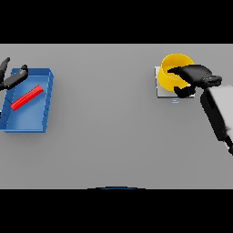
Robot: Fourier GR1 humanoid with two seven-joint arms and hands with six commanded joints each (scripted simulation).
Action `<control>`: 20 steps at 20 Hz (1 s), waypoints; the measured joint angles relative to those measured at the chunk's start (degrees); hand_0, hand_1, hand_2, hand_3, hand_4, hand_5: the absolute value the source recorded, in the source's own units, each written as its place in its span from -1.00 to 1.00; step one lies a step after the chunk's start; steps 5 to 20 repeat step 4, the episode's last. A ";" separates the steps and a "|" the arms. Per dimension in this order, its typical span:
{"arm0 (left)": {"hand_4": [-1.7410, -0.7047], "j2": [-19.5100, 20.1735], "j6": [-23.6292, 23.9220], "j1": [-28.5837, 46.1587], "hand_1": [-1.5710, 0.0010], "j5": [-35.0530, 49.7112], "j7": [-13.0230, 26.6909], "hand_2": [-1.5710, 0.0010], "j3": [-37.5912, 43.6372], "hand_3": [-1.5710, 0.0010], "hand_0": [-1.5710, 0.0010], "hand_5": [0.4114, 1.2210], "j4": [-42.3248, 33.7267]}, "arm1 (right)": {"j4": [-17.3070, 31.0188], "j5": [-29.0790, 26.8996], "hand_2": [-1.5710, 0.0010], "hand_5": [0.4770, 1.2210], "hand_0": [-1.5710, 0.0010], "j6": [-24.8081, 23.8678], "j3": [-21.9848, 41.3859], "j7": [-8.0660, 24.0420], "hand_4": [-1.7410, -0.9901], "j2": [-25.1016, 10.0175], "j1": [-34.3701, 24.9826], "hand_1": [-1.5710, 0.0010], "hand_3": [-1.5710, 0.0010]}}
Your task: Pick up the red beaker and tilt it to pour out 1 green nut into yellow bowl. Pick up the yellow bowl and place it on the metallic measuring scale.
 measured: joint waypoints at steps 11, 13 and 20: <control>0.75 -0.05 0.10 0.03 1.00 -0.38 0.15 1.00 -0.28 1.00 1.00 -0.14 0.07 | 1.27 0.50 0.94 -0.19 0.92 1.06 0.40 0.84 -0.07 0.10 -0.69 0.92 0.94; 0.75 -0.05 0.10 0.03 1.00 -0.38 0.15 1.00 -0.28 1.00 1.00 -0.14 0.07 | 1.27 0.50 0.94 -0.19 0.92 1.06 0.40 0.84 -0.07 0.10 -0.69 0.92 0.94; 0.75 -0.05 0.10 0.03 1.00 -0.38 0.15 1.00 -0.28 1.00 1.00 -0.14 0.07 | 1.27 0.50 0.94 -0.19 0.92 1.06 0.40 0.84 -0.07 0.10 -0.69 0.92 0.94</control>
